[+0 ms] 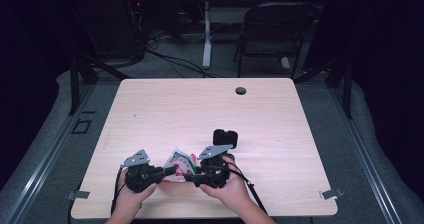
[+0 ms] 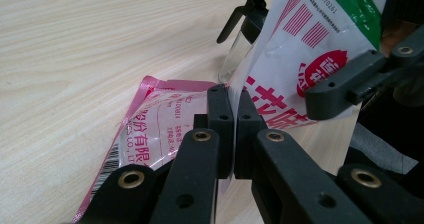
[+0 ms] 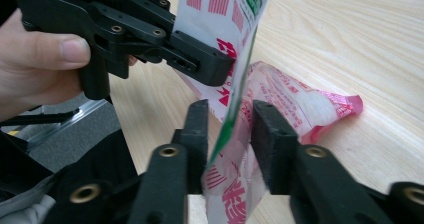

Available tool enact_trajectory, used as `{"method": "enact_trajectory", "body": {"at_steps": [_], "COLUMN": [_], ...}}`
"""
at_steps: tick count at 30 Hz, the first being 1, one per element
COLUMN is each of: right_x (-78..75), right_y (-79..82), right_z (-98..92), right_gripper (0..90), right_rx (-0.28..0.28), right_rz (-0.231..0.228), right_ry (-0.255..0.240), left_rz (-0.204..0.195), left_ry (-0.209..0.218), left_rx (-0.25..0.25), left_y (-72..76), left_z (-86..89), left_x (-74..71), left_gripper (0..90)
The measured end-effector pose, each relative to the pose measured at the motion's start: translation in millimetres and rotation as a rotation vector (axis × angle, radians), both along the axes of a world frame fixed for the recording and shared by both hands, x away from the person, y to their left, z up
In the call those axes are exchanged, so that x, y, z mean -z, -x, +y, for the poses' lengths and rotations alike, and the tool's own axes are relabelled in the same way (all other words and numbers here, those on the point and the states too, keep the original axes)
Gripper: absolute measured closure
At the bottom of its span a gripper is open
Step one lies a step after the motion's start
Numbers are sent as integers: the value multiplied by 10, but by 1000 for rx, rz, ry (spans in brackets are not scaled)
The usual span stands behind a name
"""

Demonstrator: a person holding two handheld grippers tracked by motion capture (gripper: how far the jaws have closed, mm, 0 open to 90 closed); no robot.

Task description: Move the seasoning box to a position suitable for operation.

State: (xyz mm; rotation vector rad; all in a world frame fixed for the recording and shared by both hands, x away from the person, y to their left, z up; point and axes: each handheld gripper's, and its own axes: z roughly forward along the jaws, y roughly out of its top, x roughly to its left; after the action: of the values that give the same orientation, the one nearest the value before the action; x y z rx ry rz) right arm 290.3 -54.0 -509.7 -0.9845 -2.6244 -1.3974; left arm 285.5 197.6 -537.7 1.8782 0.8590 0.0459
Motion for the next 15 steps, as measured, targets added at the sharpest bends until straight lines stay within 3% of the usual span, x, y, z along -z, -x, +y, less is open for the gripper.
{"method": "enact_trajectory", "body": {"at_steps": [5,15], "right_x": [-5,3], "right_y": [-27,-79], "right_z": [-20,-30], "right_gripper": [811,897], "right_rx": [9,-8], "right_rz": [25,39], "right_ry": [28,50], "left_rz": [-1,-12], "left_ry": [-5,-17], "left_rx": [8,7], "left_y": [2,6], "left_z": [-6,-11], "left_x": [5,14], "left_gripper": [899,896]}}
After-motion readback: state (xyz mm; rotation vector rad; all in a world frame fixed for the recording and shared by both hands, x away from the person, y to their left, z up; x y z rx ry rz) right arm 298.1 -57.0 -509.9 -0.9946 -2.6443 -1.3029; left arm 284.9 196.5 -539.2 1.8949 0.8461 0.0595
